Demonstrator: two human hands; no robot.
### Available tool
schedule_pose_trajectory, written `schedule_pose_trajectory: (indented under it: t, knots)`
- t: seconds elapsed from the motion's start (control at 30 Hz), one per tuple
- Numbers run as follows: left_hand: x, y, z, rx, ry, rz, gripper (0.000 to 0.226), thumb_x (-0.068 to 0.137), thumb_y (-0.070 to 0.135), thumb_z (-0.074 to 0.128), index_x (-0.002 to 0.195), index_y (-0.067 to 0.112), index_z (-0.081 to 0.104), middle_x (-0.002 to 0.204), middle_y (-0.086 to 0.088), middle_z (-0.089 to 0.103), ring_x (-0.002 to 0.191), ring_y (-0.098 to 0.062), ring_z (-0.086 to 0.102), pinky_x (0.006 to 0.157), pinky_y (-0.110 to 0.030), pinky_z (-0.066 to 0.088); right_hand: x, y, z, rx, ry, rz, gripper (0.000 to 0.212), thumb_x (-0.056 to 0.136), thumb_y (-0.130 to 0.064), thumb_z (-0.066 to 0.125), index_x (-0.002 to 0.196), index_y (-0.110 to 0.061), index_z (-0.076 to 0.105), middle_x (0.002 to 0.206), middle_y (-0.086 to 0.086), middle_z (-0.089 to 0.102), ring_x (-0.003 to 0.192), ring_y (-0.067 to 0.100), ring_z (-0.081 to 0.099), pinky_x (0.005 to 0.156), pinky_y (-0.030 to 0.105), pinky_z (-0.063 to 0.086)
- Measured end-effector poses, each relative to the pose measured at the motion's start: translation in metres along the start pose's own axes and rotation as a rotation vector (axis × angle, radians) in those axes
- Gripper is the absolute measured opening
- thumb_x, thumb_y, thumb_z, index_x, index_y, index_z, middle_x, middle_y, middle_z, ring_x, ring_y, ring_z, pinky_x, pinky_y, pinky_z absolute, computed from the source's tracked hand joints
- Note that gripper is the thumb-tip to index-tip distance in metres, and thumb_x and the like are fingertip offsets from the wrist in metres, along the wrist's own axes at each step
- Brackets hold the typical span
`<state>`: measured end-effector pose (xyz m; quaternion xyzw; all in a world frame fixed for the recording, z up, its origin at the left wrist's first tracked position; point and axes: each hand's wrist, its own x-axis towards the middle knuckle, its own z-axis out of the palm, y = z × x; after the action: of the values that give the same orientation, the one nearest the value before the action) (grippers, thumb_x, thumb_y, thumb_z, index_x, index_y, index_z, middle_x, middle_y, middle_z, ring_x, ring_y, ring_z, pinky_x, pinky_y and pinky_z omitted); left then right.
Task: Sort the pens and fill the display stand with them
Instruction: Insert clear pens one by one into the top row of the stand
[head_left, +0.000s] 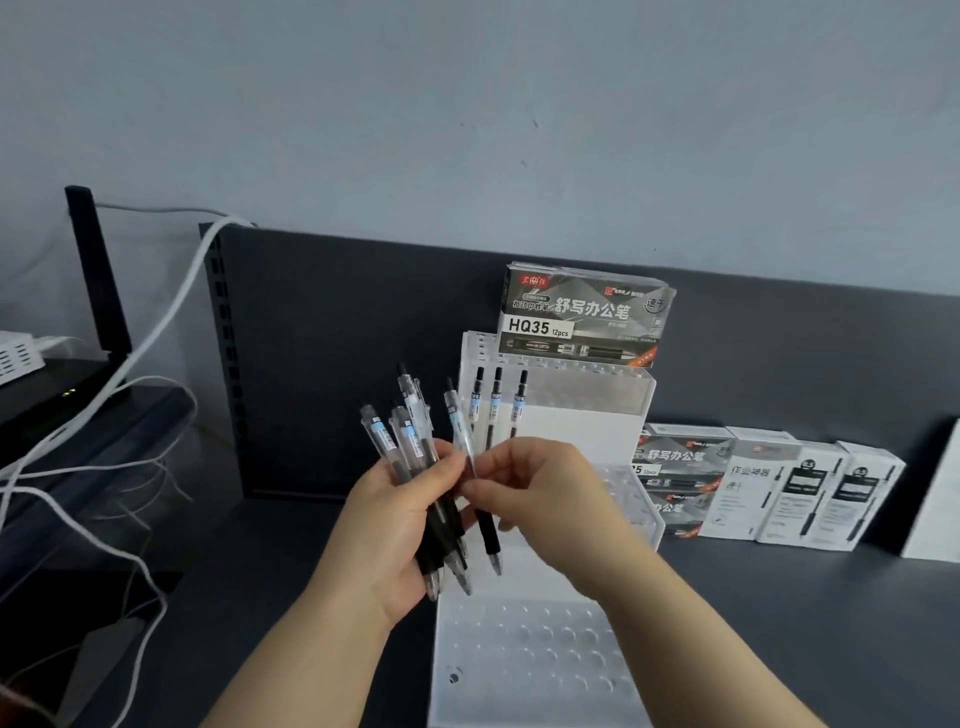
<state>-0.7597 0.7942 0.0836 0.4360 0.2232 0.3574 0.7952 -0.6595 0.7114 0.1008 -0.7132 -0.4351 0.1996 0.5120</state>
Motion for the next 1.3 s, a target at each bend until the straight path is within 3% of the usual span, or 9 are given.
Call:
schedule_pose_trajectory:
  t: [0.07,0.23,0.37,0.53,0.67,0.87,1.17,1.23,1.3]
  knots:
    - [0.001,0.001,0.001,-0.010,0.035,0.010,0.007,0.083,0.006,0.065,0.087,0.011,0.065,0.072,-0.004,0.069,0.068,-0.016,0.068,0.059,-0.032,0.059,0.006,-0.002,-0.014,0.043,0.113,-0.003,0.003,0.082,-0.014,0.069,0.084,-0.015,0.068,0.074,0.003,0.069,0.055,0.003,0.055,0.054,0.014,0.048]
    - [0.003,0.000,0.000,-0.021,0.127,-0.018,0.005,0.087,0.012,0.063,0.083,0.011,0.063,0.061,-0.001,0.060,0.050,-0.011,0.054,0.045,-0.026,0.051,0.030,0.011,-0.037,0.085,0.389,-0.010,0.010,0.085,-0.016,0.067,0.081,-0.025,0.065,0.079,0.002,0.071,0.070,0.017,0.063,0.070,0.033,0.055]
    - [0.002,-0.004,0.000,-0.101,0.183,-0.073,0.017,0.092,0.024,0.059,0.092,0.008,0.063,0.064,-0.002,0.056,0.051,-0.011,0.050,0.044,-0.024,0.048,0.042,0.025,-0.035,-0.003,0.364,0.008,0.007,0.086,-0.021,0.066,0.092,-0.022,0.068,0.079,-0.006,0.070,0.069,0.011,0.063,0.066,0.028,0.053]
    - [0.001,-0.004,-0.001,-0.108,0.197,-0.077,0.012,0.091,0.015,0.058,0.098,0.006,0.061,0.066,-0.004,0.056,0.047,-0.011,0.050,0.042,-0.025,0.048,0.047,0.035,-0.031,-0.163,0.300,0.062,0.012,0.087,-0.019,0.064,0.096,-0.018,0.070,0.081,-0.003,0.070,0.066,0.011,0.060,0.060,0.025,0.050]
    - [-0.001,-0.003,0.000,-0.079,0.188,-0.061,0.005,0.090,0.011,0.059,0.091,0.006,0.060,0.067,-0.005,0.057,0.048,-0.011,0.051,0.042,-0.025,0.049,0.049,0.035,-0.031,-0.281,0.254,0.038,0.013,0.087,-0.015,0.061,0.093,-0.013,0.071,0.074,0.000,0.066,0.049,0.006,0.047,0.049,0.019,0.036]
    - [-0.004,-0.003,0.003,-0.044,0.146,-0.035,0.008,0.089,0.011,0.060,0.085,0.005,0.063,0.065,-0.006,0.065,0.052,-0.014,0.063,0.049,-0.029,0.055,0.048,0.037,-0.033,-0.293,0.218,0.014,0.013,0.088,-0.015,0.061,0.093,-0.013,0.073,0.070,0.000,0.064,0.043,0.003,0.040,0.046,0.017,0.031]
    - [-0.006,-0.001,0.008,-0.066,0.119,-0.038,0.006,0.088,0.011,0.061,0.092,0.007,0.064,0.072,-0.006,0.071,0.057,-0.015,0.067,0.050,-0.029,0.055,0.049,0.036,-0.033,-0.468,0.193,0.020,0.012,0.087,-0.015,0.060,0.085,-0.009,0.069,0.073,0.004,0.066,0.054,0.014,0.051,0.050,0.021,0.038]
    - [-0.006,-0.001,0.009,-0.063,0.117,-0.037,0.007,0.089,0.010,0.061,0.093,0.007,0.064,0.075,-0.007,0.072,0.059,-0.014,0.067,0.052,-0.029,0.056,0.046,0.036,-0.034,-0.477,0.232,0.013,0.012,0.087,-0.016,0.061,0.089,-0.008,0.069,0.080,0.004,0.068,0.065,0.017,0.057,0.056,0.023,0.043]
    - [-0.007,-0.002,0.010,-0.053,0.106,-0.033,0.008,0.089,0.010,0.060,0.095,0.007,0.064,0.075,-0.006,0.072,0.059,-0.014,0.067,0.055,-0.030,0.056,0.037,0.032,-0.035,-0.396,0.321,-0.026,0.010,0.086,-0.020,0.063,0.092,-0.012,0.064,0.077,-0.005,0.063,0.068,0.009,0.056,0.055,0.016,0.041]
